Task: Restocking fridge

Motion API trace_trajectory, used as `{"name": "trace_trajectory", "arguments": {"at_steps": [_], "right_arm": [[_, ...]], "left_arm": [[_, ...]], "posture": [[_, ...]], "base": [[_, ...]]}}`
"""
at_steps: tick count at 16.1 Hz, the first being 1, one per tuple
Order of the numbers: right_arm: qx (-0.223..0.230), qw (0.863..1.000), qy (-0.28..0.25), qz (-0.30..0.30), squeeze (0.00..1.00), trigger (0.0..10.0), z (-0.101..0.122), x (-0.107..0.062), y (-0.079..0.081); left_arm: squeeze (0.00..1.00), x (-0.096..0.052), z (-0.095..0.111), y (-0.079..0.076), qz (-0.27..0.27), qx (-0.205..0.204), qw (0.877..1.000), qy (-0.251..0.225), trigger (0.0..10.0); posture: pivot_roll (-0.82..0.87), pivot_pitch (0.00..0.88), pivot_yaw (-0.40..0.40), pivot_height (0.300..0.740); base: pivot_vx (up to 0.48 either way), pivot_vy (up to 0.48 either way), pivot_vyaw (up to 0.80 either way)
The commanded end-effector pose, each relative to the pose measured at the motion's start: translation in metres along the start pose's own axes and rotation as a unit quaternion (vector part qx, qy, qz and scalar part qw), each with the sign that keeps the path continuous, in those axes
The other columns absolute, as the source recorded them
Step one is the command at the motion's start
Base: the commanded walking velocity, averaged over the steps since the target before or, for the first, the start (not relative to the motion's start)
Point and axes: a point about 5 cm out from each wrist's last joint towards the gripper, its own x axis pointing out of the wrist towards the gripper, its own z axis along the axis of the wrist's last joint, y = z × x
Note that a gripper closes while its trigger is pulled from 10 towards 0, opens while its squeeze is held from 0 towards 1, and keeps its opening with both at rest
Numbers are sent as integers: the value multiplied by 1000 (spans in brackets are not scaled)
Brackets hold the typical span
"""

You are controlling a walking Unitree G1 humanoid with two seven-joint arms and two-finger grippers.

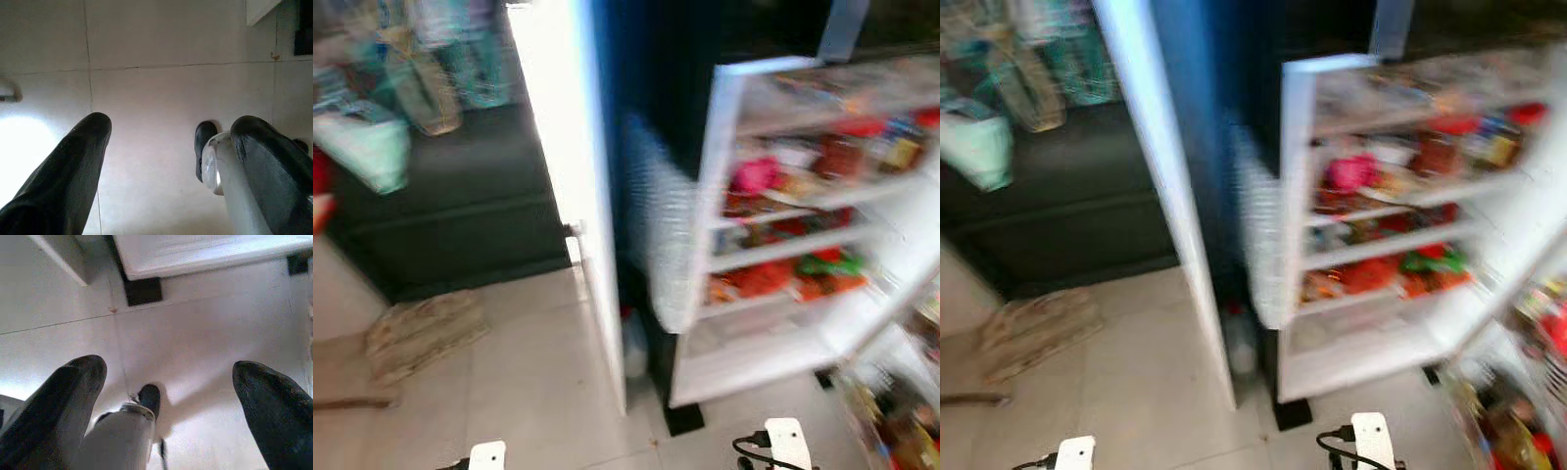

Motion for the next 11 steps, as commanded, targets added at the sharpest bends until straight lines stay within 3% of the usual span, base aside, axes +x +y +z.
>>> {"name": "trace_trajectory", "arguments": {"at_steps": [1,4,11], "right_arm": [[4,1000,2,3,0,10000,-1,0,3],[8,1000,2,-2,0,10000,0,0,2],[2,1000,7,1,0,10000,1,1,2]], "left_arm": [[0,0,-3,5,6,2,1000,8,10000],[0,0,-1,5,8,2,1000,5,10000],[0,0,1,6,5,17,1000,9,10000]], "posture": [[-123,0,60,740],[-126,0,59,740],[-131,0,70,740]], "base": [[0,356,0],[0,386,0],[0,0,-779]]}}
